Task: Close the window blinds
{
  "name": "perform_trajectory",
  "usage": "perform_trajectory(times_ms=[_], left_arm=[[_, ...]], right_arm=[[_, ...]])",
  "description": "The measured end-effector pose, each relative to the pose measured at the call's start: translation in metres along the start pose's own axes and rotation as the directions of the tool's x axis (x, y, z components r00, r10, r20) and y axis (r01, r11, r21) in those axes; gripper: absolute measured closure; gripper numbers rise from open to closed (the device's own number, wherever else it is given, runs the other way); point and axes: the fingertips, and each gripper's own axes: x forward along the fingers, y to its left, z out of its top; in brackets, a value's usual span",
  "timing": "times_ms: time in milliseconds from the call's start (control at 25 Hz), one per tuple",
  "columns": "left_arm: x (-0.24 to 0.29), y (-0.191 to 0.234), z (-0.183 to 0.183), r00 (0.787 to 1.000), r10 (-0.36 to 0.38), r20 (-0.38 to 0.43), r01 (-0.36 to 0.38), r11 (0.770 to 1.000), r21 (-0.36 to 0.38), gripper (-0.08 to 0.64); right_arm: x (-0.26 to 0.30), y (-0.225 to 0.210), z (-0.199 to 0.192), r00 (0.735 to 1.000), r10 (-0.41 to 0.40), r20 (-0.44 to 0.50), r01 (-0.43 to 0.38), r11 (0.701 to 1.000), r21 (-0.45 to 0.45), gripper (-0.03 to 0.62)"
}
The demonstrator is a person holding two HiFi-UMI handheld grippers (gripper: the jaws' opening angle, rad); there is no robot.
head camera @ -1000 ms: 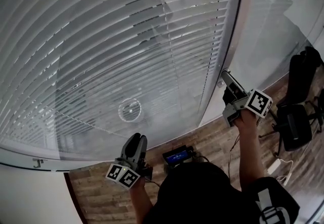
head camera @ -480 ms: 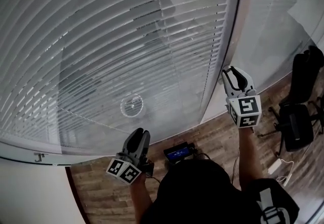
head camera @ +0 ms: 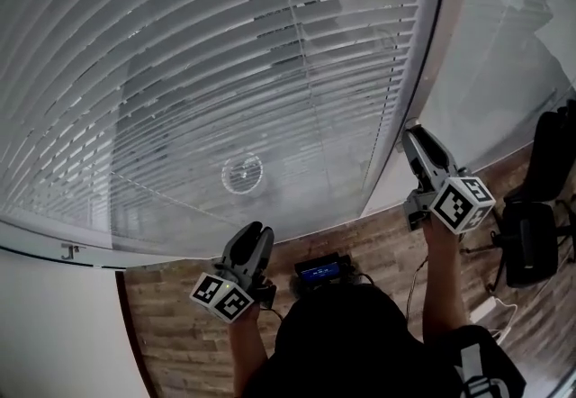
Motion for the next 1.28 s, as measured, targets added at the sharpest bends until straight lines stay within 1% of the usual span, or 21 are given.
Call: perform_trajectory(times_ms=[120,200,400,560,640,760,880,960,1040,1120,1200,1280], left_arm=[[-0.002,-0.003,-0.003,1.0,0.031,-0.004,-0.031,1.0,0.004,0.425],[-0.008,-0.005,-0.005,0.998,0.056,-0.006,-0.056,0.998,0.01,0.426],[-0.031,-0.017,-0.009,0.993,0.121,-0.014,-0.121,0.992,0.029,0.426],[-0.043,-0.018,-0.007,0.989,0.143,-0.027,-0.142,0.989,0.04,0.426],[-0.046,-0.019,-0.002,0.991,0.132,-0.022,-0.131,0.99,0.044,0.425],[-0.055,-0.032,0.002,0.996,0.089,-0.006,-0.088,0.994,0.062,0.426],[-0.088,-0.056,-0.017,0.999,0.045,0.007,-0.045,0.996,0.08,0.426],[-0.112,-0.064,-0.03,0.999,0.021,0.025,-0.023,0.997,0.079,0.425],[-0.128,-0.065,-0.037,0.998,0.001,0.057,-0.005,0.997,0.071,0.426],[-0.141,-0.069,-0.042,0.997,-0.011,0.072,0.007,0.999,0.05,0.426],[-0.15,-0.071,-0.044,0.998,-0.02,0.066,0.018,0.999,0.027,0.426],[-0.161,-0.074,-0.05,0.998,-0.033,0.061,0.033,0.999,0.005,0.425]], right_arm=[[-0.015,0.0,-0.003,0.999,0.044,0.015,-0.044,0.998,-0.046,0.457],[-0.026,0.001,-0.007,0.996,0.084,0.026,-0.083,0.995,-0.058,0.457],[-0.04,0.012,-0.025,0.984,0.174,0.021,-0.173,0.984,-0.036,0.457],[-0.042,0.027,-0.042,0.975,0.224,-0.001,-0.224,0.974,-0.02,0.457],[-0.047,0.037,-0.046,0.972,0.234,-0.006,-0.235,0.972,-0.019,0.457],[-0.069,0.051,-0.053,0.972,0.235,-0.011,-0.235,0.971,-0.032,0.457],[-0.119,0.068,-0.072,0.975,0.224,-0.013,-0.224,0.973,-0.049,0.457],[-0.147,0.084,-0.084,0.975,0.224,-0.012,-0.224,0.972,-0.063,0.457],[-0.163,0.102,-0.088,0.971,0.24,-0.011,-0.24,0.967,-0.081,0.457],[-0.178,0.119,-0.089,0.969,0.246,-0.023,-0.247,0.966,-0.082,0.457],[-0.194,0.129,-0.092,0.972,0.23,-0.044,-0.232,0.97,-0.074,0.457],[-0.213,0.137,-0.097,0.978,0.197,-0.07,-0.202,0.976,-0.081,0.457]])
